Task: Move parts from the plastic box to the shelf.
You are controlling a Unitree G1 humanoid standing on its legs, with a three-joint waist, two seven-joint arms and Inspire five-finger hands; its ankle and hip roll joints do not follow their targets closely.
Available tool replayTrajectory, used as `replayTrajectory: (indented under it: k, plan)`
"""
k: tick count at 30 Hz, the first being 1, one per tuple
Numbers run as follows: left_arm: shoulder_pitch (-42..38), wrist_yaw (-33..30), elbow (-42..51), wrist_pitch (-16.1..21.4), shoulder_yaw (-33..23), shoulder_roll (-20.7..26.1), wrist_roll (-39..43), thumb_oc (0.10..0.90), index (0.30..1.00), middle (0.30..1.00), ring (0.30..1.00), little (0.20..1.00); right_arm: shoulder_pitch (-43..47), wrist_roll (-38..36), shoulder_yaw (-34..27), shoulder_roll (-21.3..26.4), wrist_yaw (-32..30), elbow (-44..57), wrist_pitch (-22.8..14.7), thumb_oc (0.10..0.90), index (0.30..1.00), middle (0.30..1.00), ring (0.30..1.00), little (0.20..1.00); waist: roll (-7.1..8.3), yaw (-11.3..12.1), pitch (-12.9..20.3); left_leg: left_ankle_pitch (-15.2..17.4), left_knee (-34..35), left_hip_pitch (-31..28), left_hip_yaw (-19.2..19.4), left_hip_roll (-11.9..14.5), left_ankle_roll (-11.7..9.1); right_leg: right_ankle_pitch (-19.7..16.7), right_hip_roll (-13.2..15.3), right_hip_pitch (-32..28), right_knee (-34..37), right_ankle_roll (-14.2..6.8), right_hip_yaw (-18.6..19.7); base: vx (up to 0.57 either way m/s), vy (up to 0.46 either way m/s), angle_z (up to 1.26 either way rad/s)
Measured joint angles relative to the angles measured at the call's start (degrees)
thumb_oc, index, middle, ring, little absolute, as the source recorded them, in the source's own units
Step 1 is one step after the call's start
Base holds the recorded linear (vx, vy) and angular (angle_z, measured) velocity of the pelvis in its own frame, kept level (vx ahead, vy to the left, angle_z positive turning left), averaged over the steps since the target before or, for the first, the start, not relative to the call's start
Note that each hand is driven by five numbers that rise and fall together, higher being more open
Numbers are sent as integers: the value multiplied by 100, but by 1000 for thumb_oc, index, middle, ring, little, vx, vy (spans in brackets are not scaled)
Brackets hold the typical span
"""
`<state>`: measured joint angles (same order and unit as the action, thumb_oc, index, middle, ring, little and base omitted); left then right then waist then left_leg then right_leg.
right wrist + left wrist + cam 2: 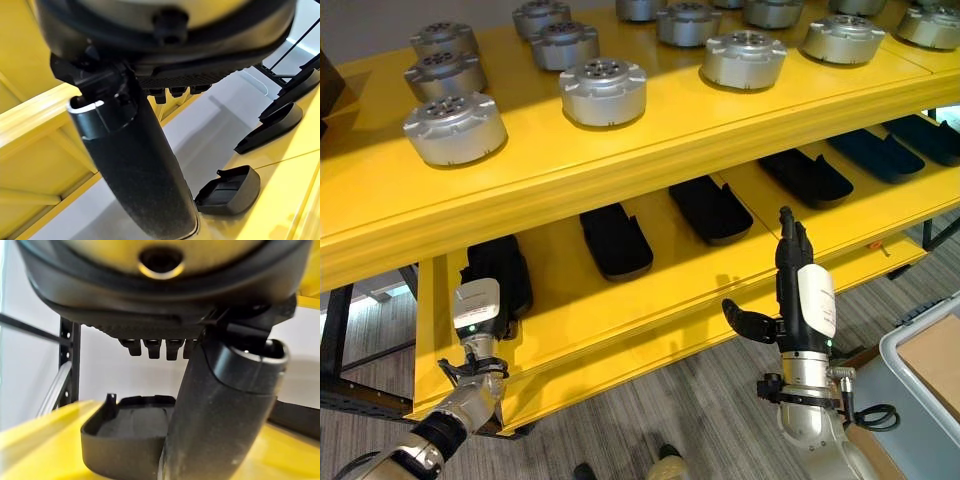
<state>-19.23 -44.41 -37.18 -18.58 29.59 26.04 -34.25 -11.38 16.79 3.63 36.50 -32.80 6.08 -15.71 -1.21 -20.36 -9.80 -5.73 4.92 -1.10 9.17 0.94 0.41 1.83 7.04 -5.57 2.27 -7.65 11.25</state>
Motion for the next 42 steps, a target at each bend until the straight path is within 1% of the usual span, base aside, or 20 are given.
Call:
replayTrajectory:
  k: [5,8,15,17,21,24,27,33,34,37,40,42]
  plan:
    - [-3,-167,2,-115,0,4,-3,900,1000,1000,1000,1000,0,0,5,0,0,0,-1,900,1000,1000,1000,1000,2,-3,-1,3,0,2,-1,0,-5,0,2,-9,18,1,-6,0,0,0]
    - [-8,-261,2,-111,1,5,-4,900,1000,1000,1000,1000,0,1,5,0,-1,0,-1,900,1000,1000,1000,1000,3,-3,-2,4,0,2,-1,-1,-7,0,2,-12,23,1,-9,0,0,0]
    - [-35,-267,42,-101,3,6,-2,900,1000,1000,1000,1000,0,1,5,0,-4,-1,-1,900,1000,1000,1000,1000,15,-18,-9,12,1,3,6,0,-14,0,3,-10,29,0,-9,0,0,0]
    - [-35,-267,125,-74,3,17,-1,900,1000,1000,1000,1000,-5,1,5,0,-4,-1,-1,900,1000,1000,1000,1000,26,-12,-19,12,0,5,5,0,-14,0,4,-10,31,0,-9,0,0,0]
    - [-35,-262,335,114,10,29,-4,900,1000,1000,1000,1000,-6,1,6,-1,-4,-1,-2,900,1000,1000,1000,1000,31,-8,-23,15,1,11,4,-2,-14,0,7,-10,38,0,-10,0,0,0]
    - [-35,-242,758,214,200,109,-5,900,1000,1000,1000,1000,-6,1,7,-1,-4,-1,-1,900,1000,1000,1000,1000,33,2,-25,16,1,13,5,-3,-15,-1,8,-20,47,1,-29,-1,-2,1]
    - [-35,-235,842,381,231,124,-34,900,1000,1000,1000,1000,-6,1,7,-1,-4,-1,-1,900,1000,1000,1000,1000,33,-8,-25,18,0,9,5,-2,-18,-1,7,-36,60,1,-40,0,0,0]
    - [6,-34,840,422,239,124,-21,900,1000,1000,1000,1000,-6,-1,7,-1,0,-1,2,900,1000,1000,1000,1000,37,18,-28,21,0,9,-16,-2,-22,-1,8,-53,76,1,-62,0,0,0]
    - [29,3,829,492,239,124,10,900,1000,1000,1000,1000,-6,-1,7,-1,1,-1,3,900,1000,1000,1000,1000,38,24,-30,23,0,9,-20,-2,-24,-1,8,-56,82,1,-66,0,0,0]
    - [56,7,829,534,240,123,10,900,1000,1000,1000,1000,-6,-1,7,-1,1,-1,8,900,1000,1000,1000,1000,49,30,-43,23,0,9,-45,-3,-25,-4,9,-67,95,5,-71,0,0,0]
    - [84,8,836,527,240,124,-42,900,1000,1000,1000,1000,-8,-1,7,-1,7,-1,24,900,1000,1000,1000,1000,54,38,-47,23,0,8,-59,-3,-26,-6,9,-83,112,9,-83,0,0,0]
    - [119,-1,944,404,240,129,-43,900,1000,1000,1000,1000,-8,-1,8,0,8,-1,55,900,1000,1000,1000,1000,58,54,-51,23,0,10,-71,-3,-27,-9,9,-91,123,12,-93,0,0,0]
